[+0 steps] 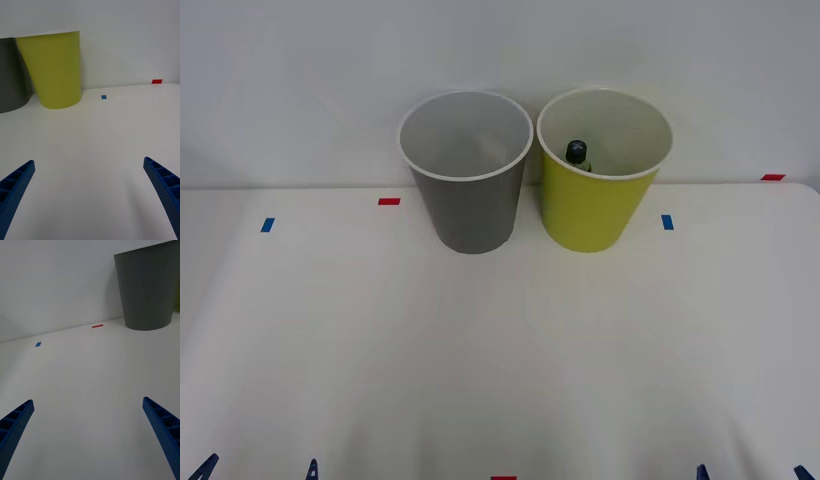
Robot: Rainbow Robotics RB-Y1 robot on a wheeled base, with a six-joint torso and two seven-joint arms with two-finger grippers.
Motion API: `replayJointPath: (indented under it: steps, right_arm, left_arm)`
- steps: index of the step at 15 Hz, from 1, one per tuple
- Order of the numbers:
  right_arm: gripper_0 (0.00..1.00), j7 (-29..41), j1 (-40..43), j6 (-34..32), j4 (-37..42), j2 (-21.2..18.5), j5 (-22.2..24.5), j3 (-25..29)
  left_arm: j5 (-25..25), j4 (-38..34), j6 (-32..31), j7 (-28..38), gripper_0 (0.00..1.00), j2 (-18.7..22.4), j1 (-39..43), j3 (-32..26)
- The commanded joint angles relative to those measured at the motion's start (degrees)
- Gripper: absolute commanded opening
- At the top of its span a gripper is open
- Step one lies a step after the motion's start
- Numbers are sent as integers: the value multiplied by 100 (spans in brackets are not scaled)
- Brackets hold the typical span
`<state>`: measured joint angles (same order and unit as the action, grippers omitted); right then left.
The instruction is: Put cans in the gray bin and PET bottles in the light green bin.
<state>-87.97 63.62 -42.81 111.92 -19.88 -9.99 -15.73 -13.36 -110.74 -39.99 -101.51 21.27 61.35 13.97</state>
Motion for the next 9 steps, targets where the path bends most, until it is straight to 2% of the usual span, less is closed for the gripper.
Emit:
replayJointPath:
  steps: [1, 9]
  right_arm:
    - [100, -53, 28, 0, 5, 1, 32, 0]
    - [100, -53, 28, 0, 5, 1, 32, 0]
  left_arm:
    - [0, 0, 0, 0, 100, 0, 0, 0]
    - [0, 0, 0, 0, 100, 0, 0, 0]
